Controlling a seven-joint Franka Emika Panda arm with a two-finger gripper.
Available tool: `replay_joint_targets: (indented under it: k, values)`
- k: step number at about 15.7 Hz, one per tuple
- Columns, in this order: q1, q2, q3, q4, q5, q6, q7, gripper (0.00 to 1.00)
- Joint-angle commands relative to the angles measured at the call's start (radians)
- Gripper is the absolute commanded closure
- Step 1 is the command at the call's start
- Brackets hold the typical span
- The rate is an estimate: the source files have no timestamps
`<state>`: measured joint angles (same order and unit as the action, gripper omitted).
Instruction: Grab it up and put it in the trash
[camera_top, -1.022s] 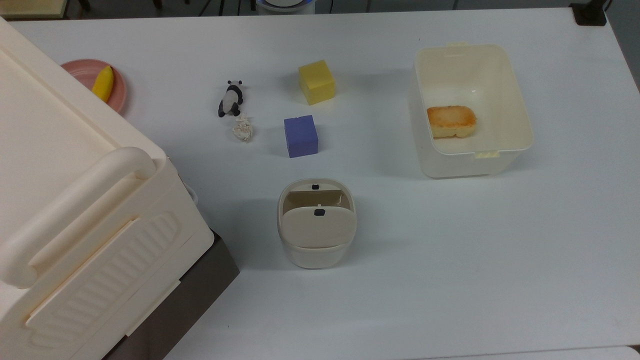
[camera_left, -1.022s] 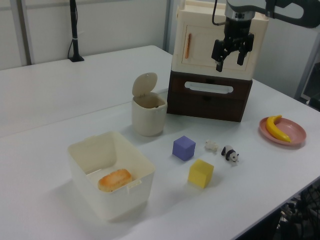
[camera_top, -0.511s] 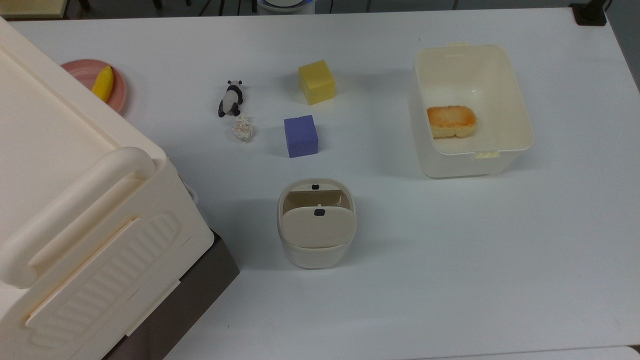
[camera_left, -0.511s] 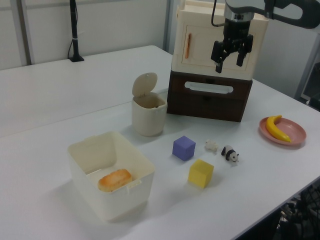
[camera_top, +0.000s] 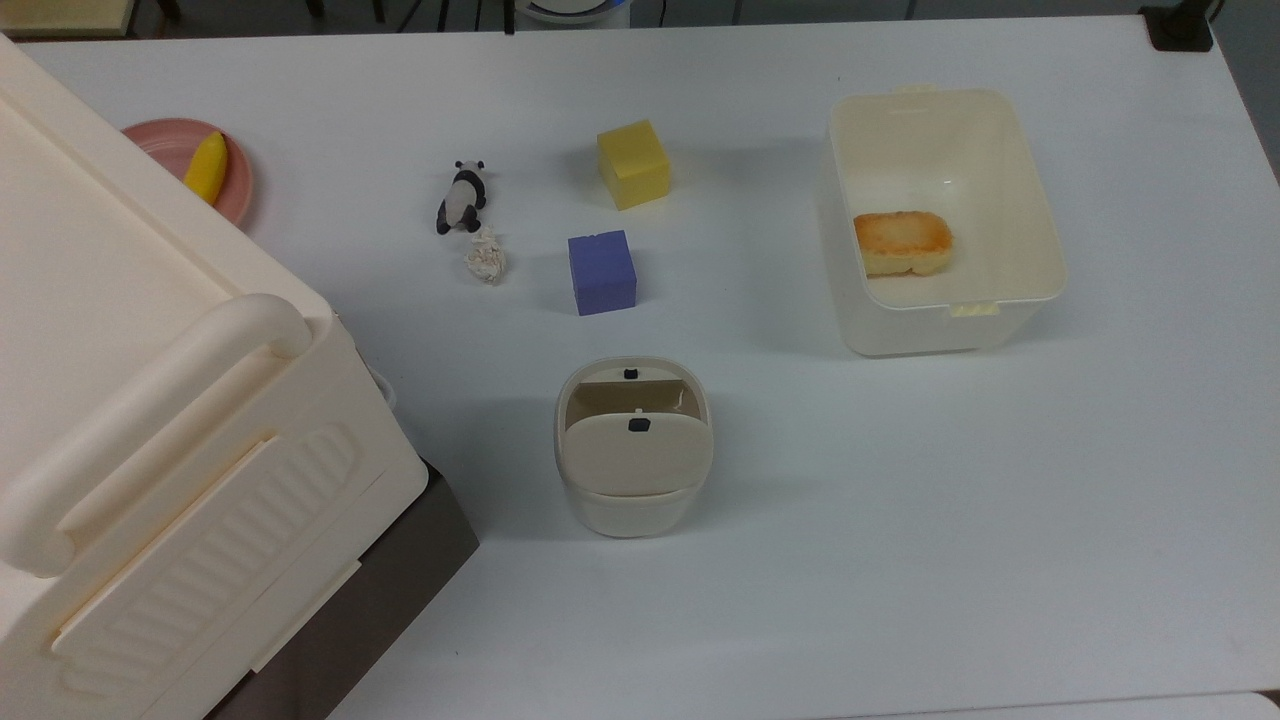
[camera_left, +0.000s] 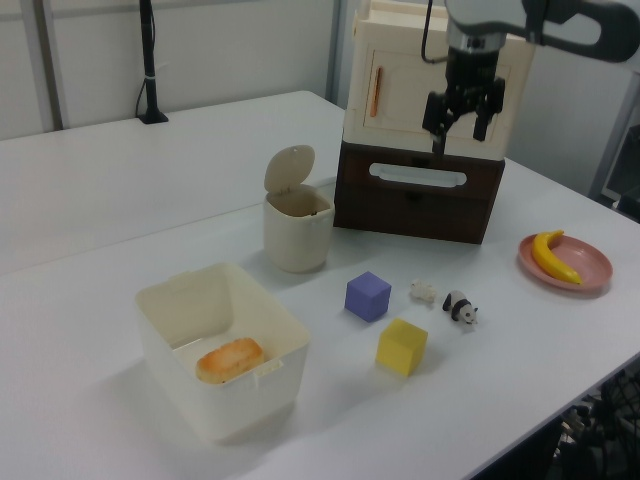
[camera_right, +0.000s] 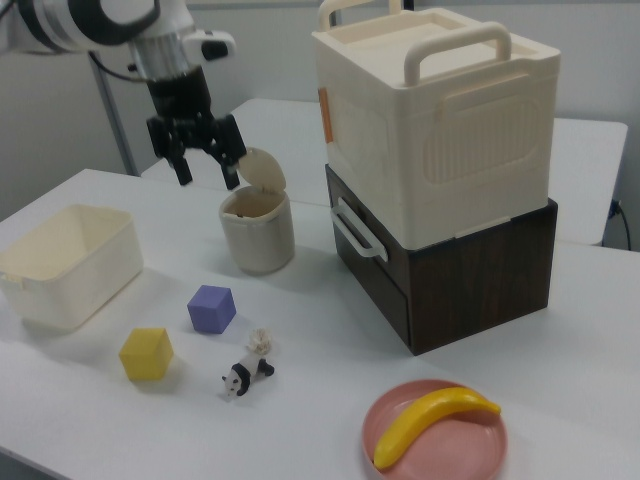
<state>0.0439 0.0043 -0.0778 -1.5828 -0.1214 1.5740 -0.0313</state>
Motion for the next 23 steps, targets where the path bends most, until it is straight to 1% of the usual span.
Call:
replay_joint_targets:
  k: [1,2,4,7,10,11,12,13,18,21,23]
  values:
    - [0.007,-0.018,-0.002,-0.183,-0.063,0.167,-0.007,0.0]
    - [0.004,-0.004,-0.002,-0.201,-0.069,0.191,-0.007,0.0]
    - [0.002,0.049,-0.002,-0.207,-0.076,0.23,0.025,0.0]
    - [0.01,0.109,0.0,-0.217,-0.124,0.238,0.071,0.0]
    - [0.011,0.144,0.001,-0.252,-0.149,0.28,0.103,0.0]
    - [0.013,0.148,0.003,-0.276,-0.17,0.29,0.109,0.0]
    - [0.014,0.148,0.006,-0.295,-0.193,0.308,0.12,0.0]
    - [0.014,0.148,0.006,-0.313,-0.201,0.322,0.134,0.0]
    - [0.014,0.148,0.006,-0.344,-0.231,0.336,0.14,0.0]
    - [0.013,0.07,0.006,-0.428,-0.235,0.388,0.14,0.0]
    - [0.013,0.024,0.01,-0.448,-0.235,0.388,0.14,0.0]
